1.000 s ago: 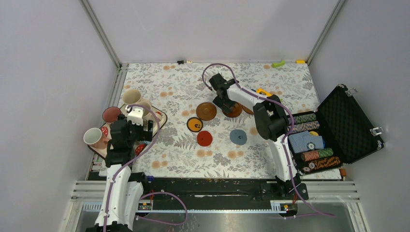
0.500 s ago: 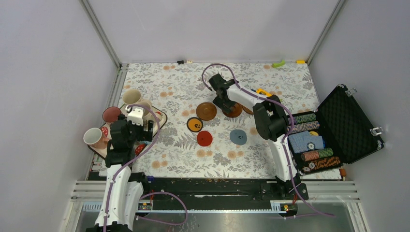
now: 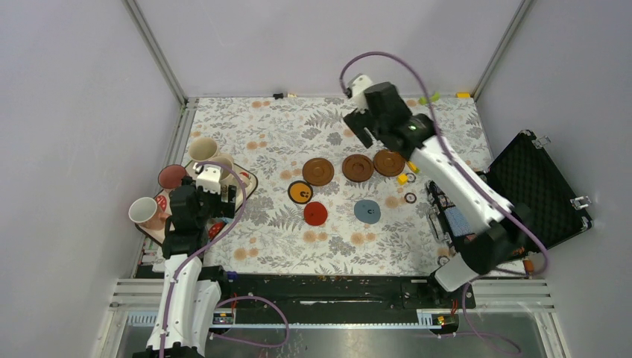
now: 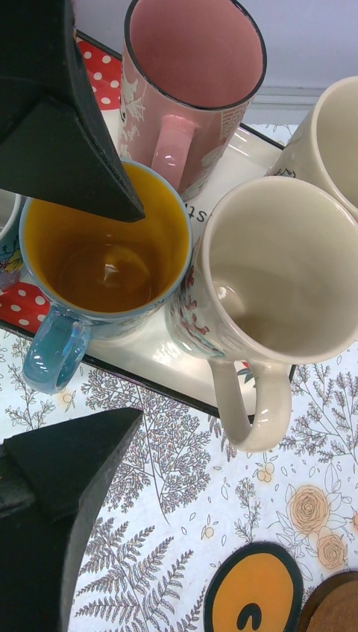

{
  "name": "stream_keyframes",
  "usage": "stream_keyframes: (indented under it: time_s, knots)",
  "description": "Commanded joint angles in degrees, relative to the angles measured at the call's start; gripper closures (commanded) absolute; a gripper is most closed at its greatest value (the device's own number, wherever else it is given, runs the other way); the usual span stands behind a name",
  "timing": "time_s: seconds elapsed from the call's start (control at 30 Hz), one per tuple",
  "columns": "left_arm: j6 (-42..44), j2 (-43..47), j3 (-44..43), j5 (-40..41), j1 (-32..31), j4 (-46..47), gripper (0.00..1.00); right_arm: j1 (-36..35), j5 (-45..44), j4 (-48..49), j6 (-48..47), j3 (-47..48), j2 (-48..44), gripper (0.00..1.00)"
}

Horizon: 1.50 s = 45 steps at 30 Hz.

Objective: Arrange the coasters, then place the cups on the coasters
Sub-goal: Move the coaster to the center of the board.

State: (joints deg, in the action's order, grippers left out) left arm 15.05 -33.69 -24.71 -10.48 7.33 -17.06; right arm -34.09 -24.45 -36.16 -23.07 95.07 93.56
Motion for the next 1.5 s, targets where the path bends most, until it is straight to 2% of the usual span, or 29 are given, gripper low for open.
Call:
stream_keyframes:
  time_s: [0.0, 0.13, 0.27, 0.4, 0.53, 0.77, 1.07, 1.17, 1.33, 1.43, 1.47]
  knots:
    - [0.1, 0.4, -0.5, -1.3, 0.3, 2.3, 0.01, -0.5, 5.3, -1.3, 5.1, -5.9, -7.5, 0.00]
    - [0.2, 0.3, -0.3, -1.6, 0.3, 2.8, 0.01, -0.5, 18.1, -0.4, 8.4, -12.4, -18.2, 0.00]
    - [0.1, -0.1, -0.9, -1.4, 0.3, 1.7, 0.01, -0.5, 27.9, 10.6, 11.6, -24.3, -29.6, 0.00]
    - [-0.2, 1.1, -0.4, -0.6, 0.3, 2.2, 0.01, -0.4, 28.9, 18.6, 14.0, -31.2, -34.8, 0.00]
    - [-0.4, 1.2, -0.5, -0.2, 0.3, 2.2, 0.01, 0.6, 26.7, 21.5, 17.8, -33.2, -34.8, 0.00]
    - [-1.0, 1.7, -0.6, 0.7, 0.3, 2.3, 0.01, 4.1, 25.0, 32.1, 26.3, -40.8, -36.9, 0.00]
    - [-4.6, 4.2, 0.0, 7.8, 0.3, 5.9, 0.01, 8.9, 15.3, 32.1, 28.6, -40.6, -30.8, 0.00]
    - [-5.0, 4.5, 0.1, 8.1, 0.4, 6.2, 0.01, 10.3, 12.7, 31.8, 25.5, -40.4, -27.6, 0.00]
    - [-4.5, 4.3, 0.4, 5.9, 0.3, 6.0, 0.01, 11.5, 5.0, 24.0, 17.4, -32.4, -17.4, 0.00]
    - [-4.2, 4.4, 0.4, 4.7, 0.3, 5.5, 0.01, 12.5, 4.1, 16.0, 16.6, -25.9, -9.8, 0.00]
    - [-4.0, 4.5, 0.3, 4.3, 0.3, 5.3, 0.01, 12.5, 6.7, 14.3, 15.8, -23.9, -7.4, 0.00]
